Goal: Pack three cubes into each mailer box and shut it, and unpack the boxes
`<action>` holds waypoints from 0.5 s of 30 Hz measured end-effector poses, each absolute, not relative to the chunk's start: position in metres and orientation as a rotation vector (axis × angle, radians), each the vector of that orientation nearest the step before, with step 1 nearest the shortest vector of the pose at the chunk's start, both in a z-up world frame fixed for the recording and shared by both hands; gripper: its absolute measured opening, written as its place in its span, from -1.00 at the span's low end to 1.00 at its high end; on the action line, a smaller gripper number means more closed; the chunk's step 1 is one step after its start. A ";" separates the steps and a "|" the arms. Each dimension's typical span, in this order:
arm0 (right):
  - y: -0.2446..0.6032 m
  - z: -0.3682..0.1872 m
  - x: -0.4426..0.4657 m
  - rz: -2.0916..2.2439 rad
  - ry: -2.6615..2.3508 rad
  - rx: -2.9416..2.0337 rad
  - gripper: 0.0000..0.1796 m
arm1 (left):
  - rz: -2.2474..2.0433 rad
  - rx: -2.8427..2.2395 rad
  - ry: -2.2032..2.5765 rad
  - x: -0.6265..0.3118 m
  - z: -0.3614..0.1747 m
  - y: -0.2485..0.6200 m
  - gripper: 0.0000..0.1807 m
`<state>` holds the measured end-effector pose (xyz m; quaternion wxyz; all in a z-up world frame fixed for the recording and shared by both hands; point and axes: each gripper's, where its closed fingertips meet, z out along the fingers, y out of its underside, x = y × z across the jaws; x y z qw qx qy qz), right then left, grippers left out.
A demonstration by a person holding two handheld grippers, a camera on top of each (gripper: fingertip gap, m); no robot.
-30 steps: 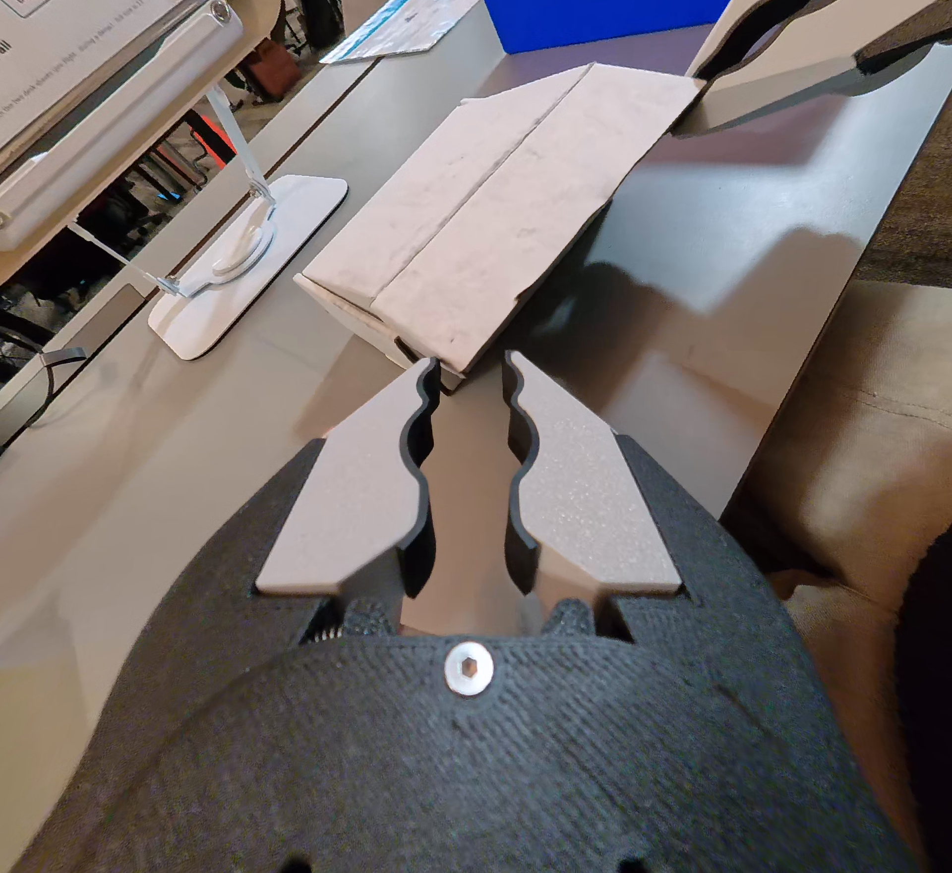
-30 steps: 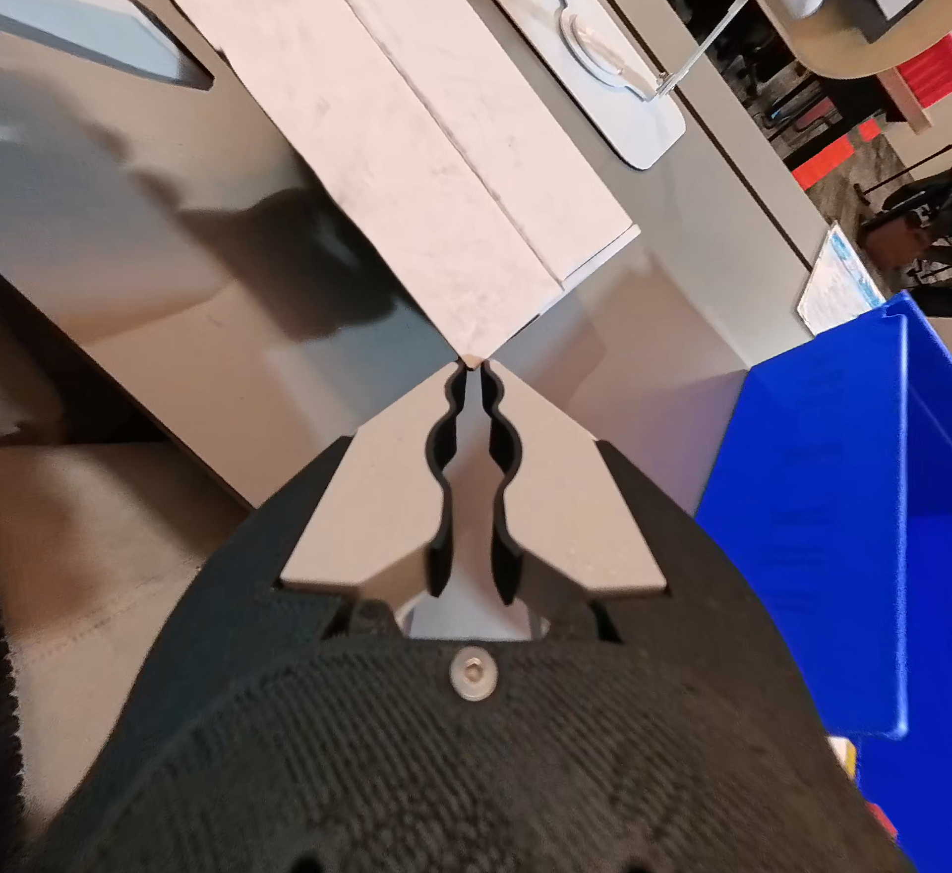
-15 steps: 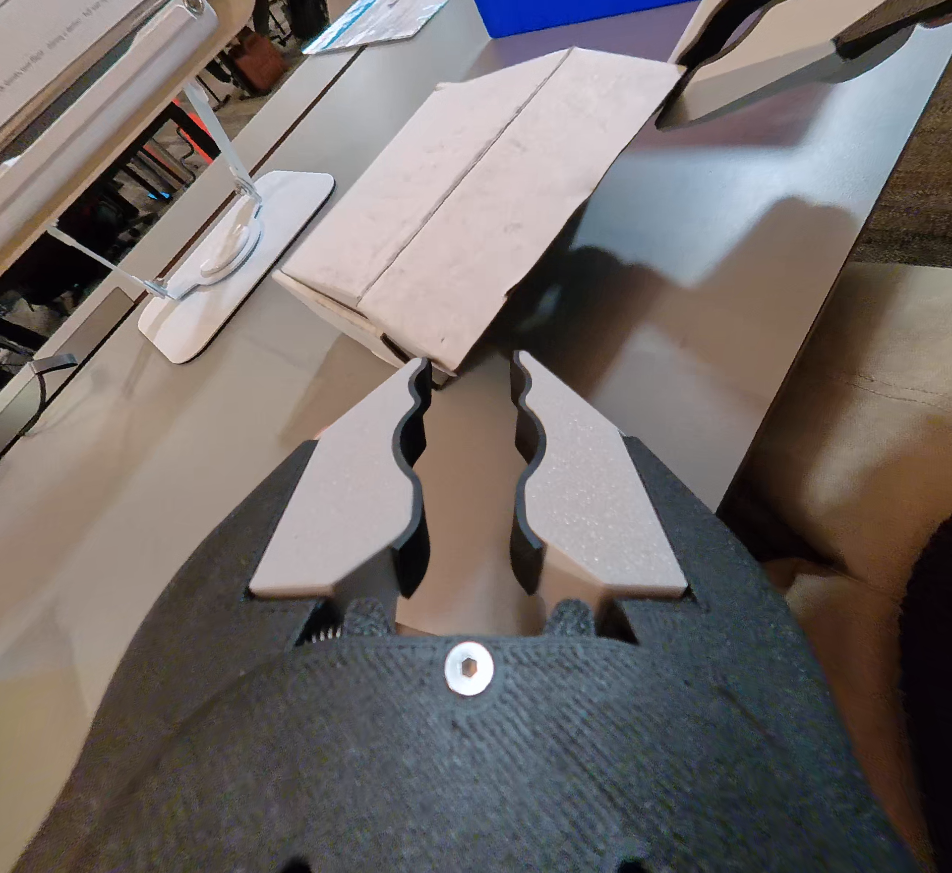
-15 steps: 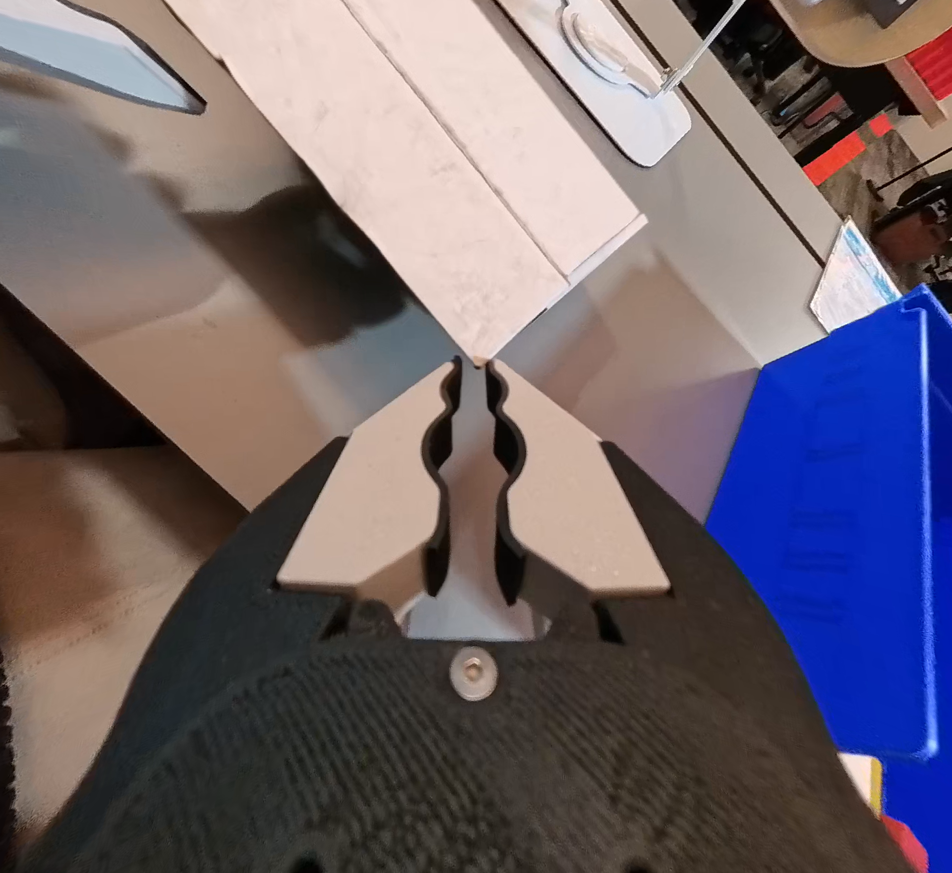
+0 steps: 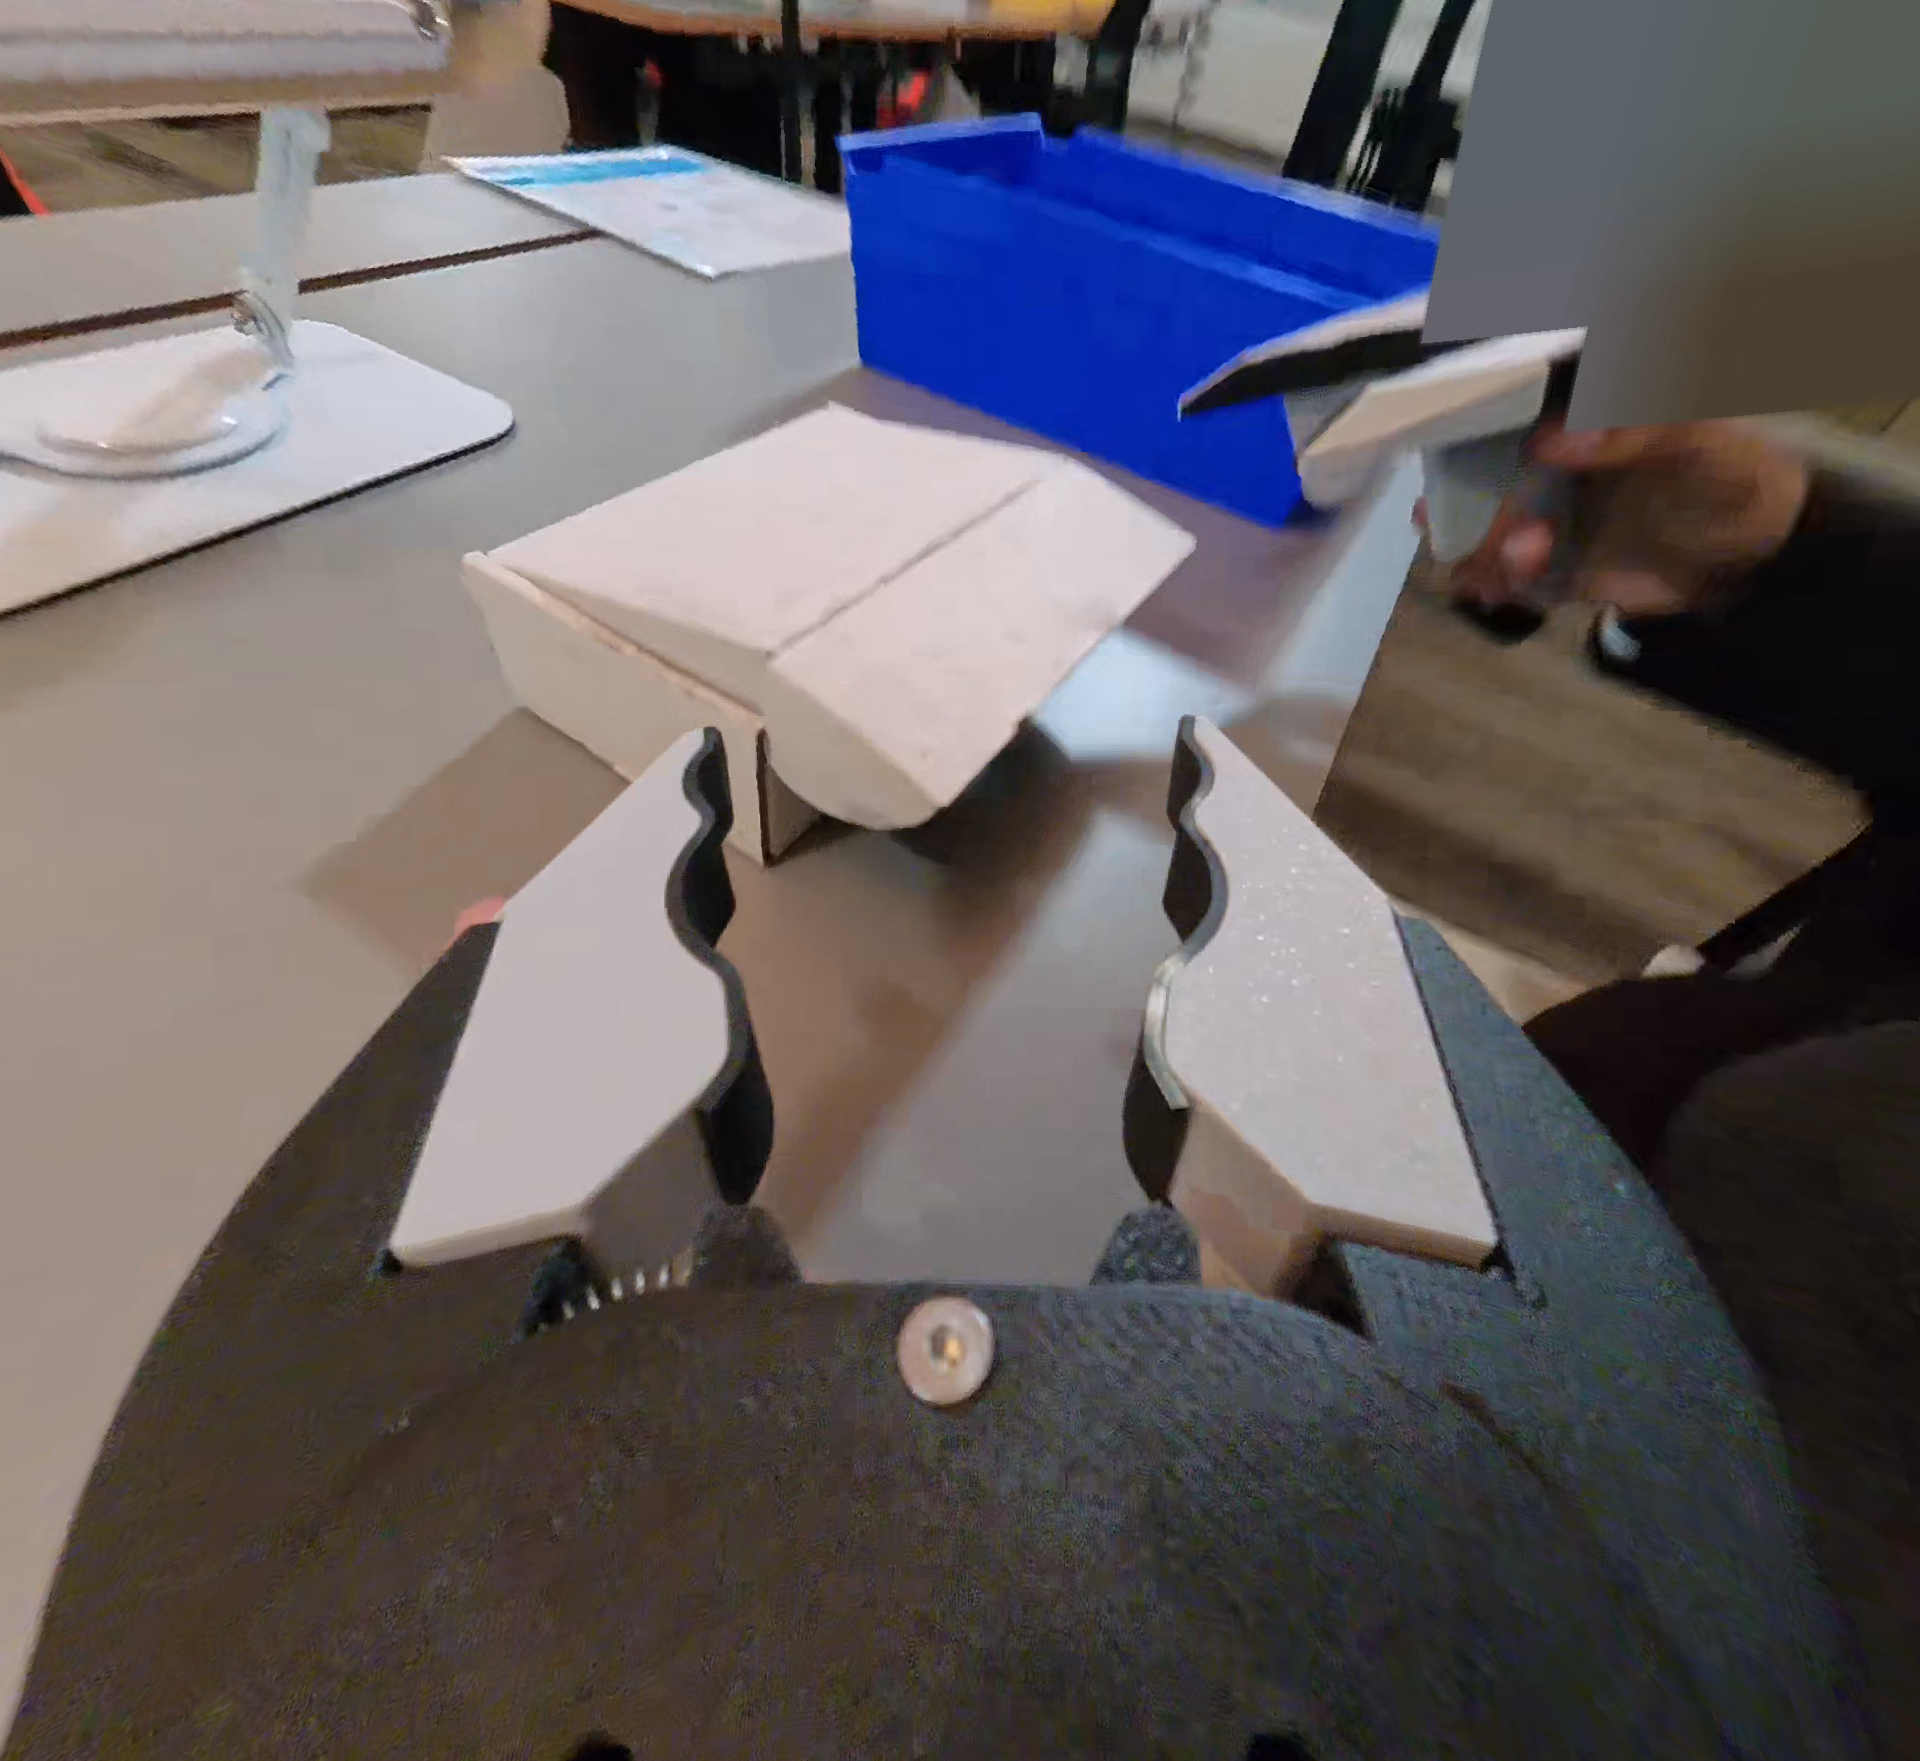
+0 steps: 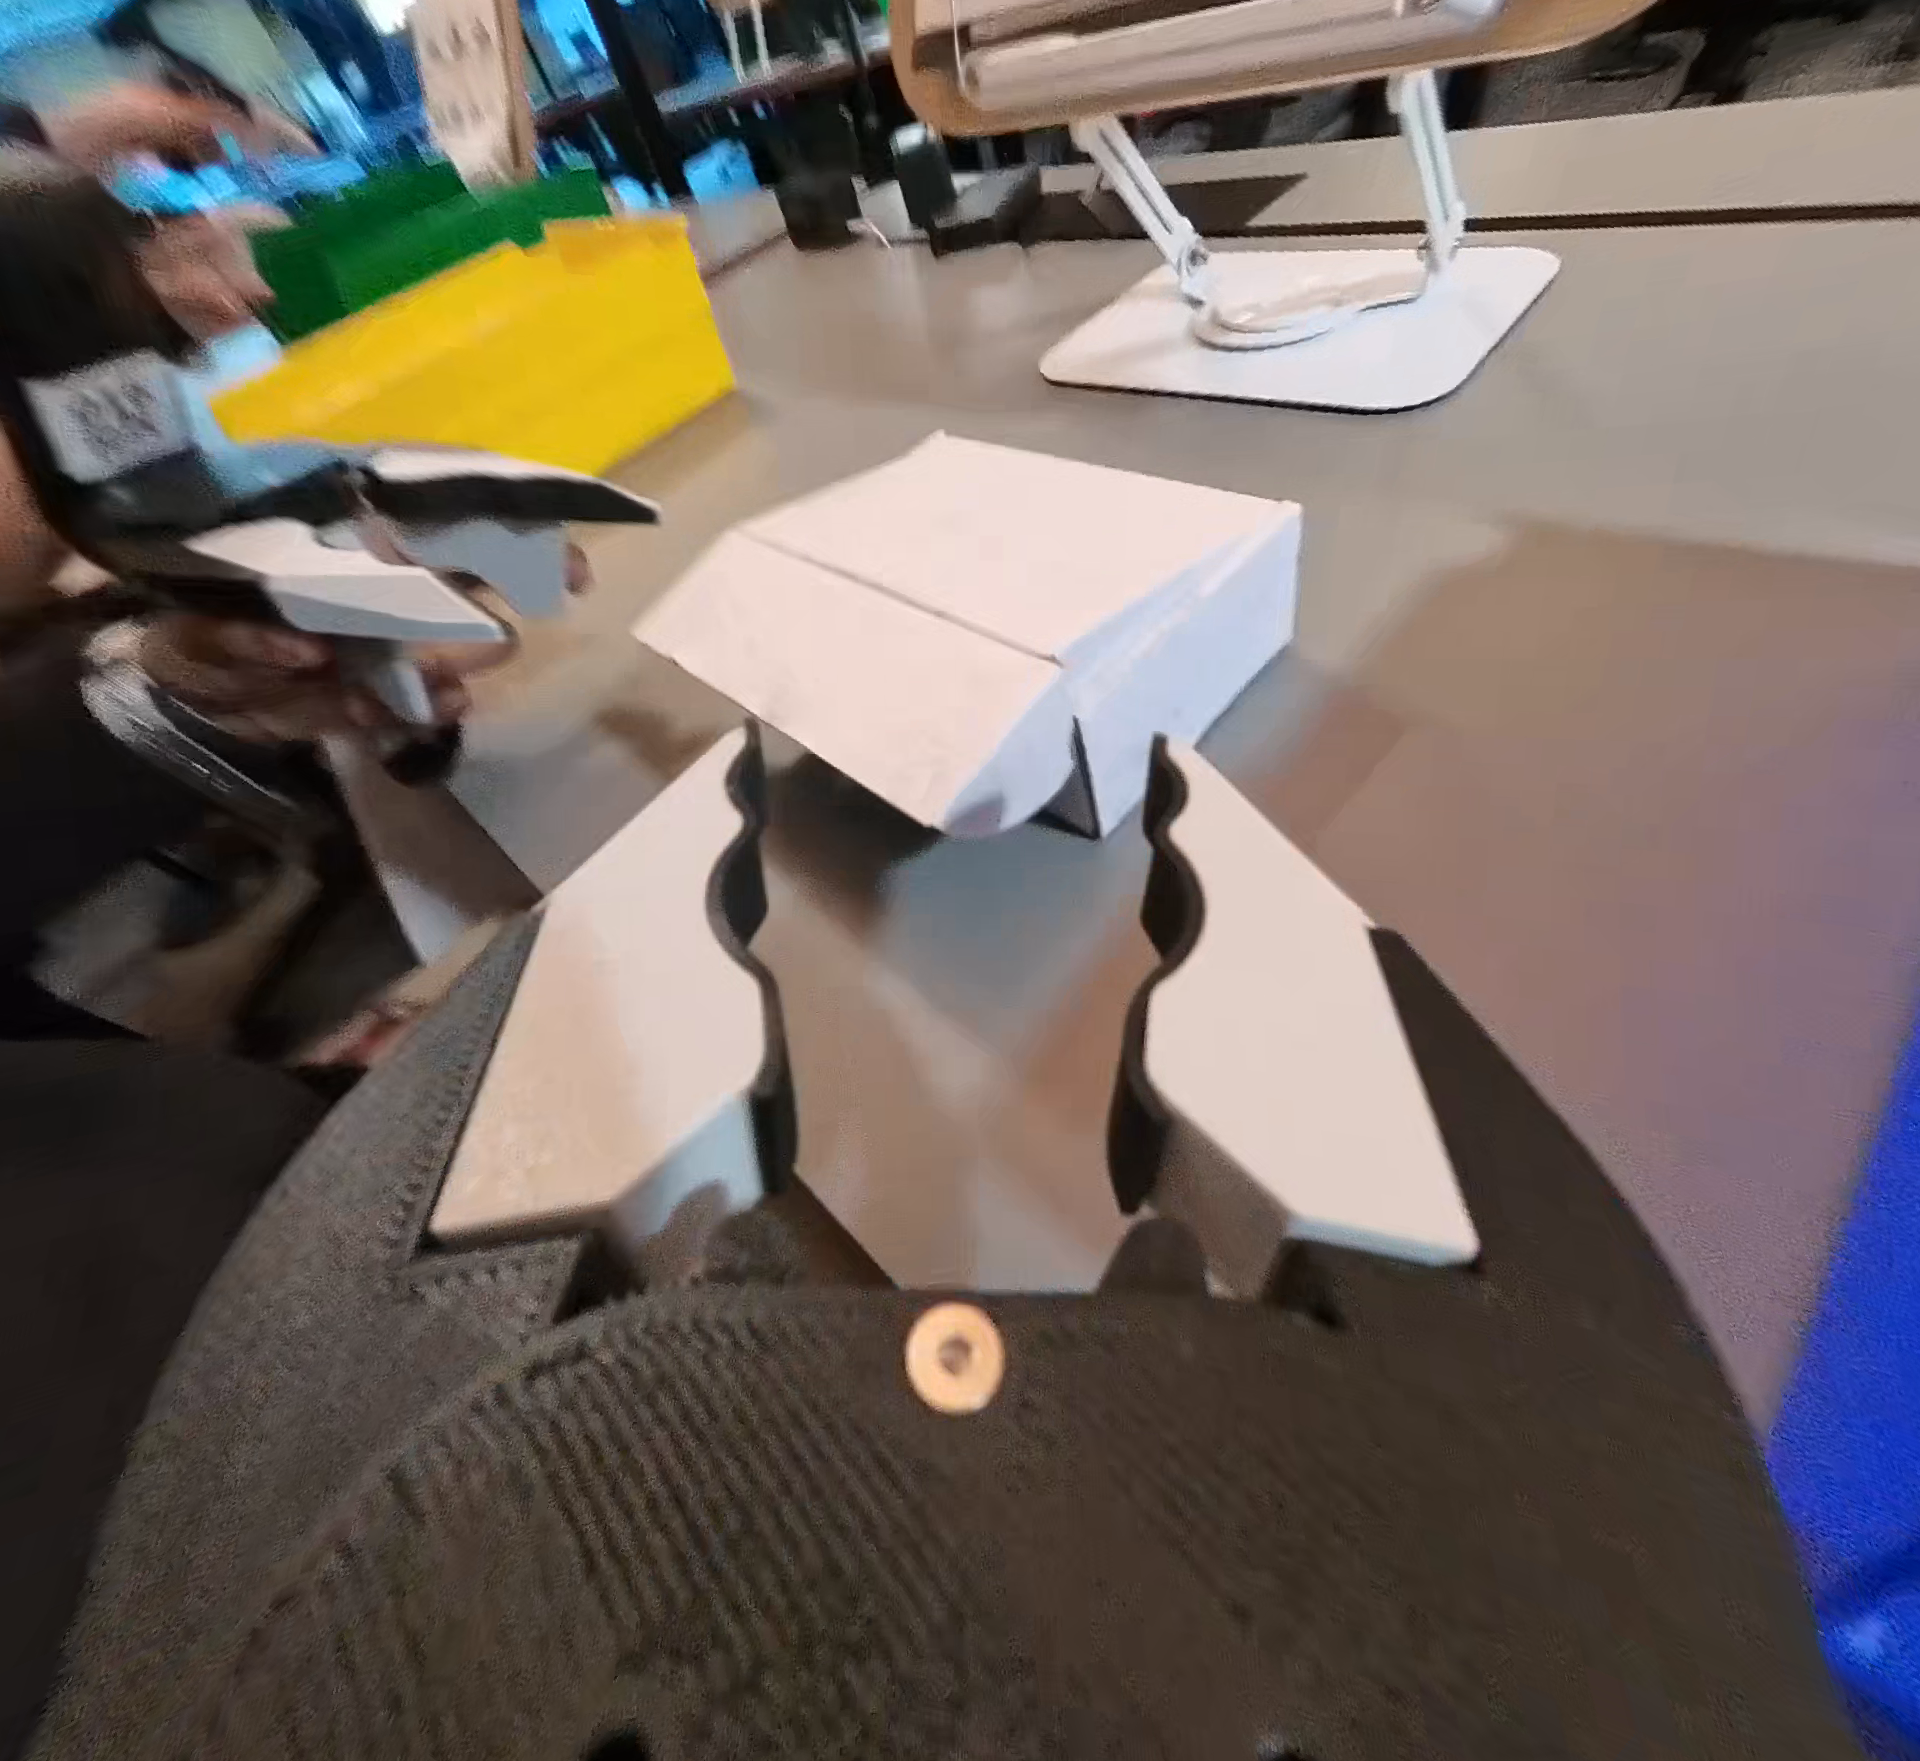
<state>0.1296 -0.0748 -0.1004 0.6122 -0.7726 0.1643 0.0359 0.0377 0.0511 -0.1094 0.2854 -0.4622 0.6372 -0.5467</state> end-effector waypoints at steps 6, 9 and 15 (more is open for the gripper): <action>-0.057 -0.115 0.135 0.128 0.453 -1.816 -0.26 | -1.630 -1.524 1.587 0.059 -0.116 0.058 -0.18; -0.049 -0.127 0.132 0.130 0.464 -1.868 -0.37 | -1.666 -1.580 1.572 0.062 -0.119 0.055 -0.26; -0.046 -0.133 0.130 0.163 0.492 -1.886 -0.58 | -1.620 -1.583 1.594 0.060 -0.124 0.056 -0.51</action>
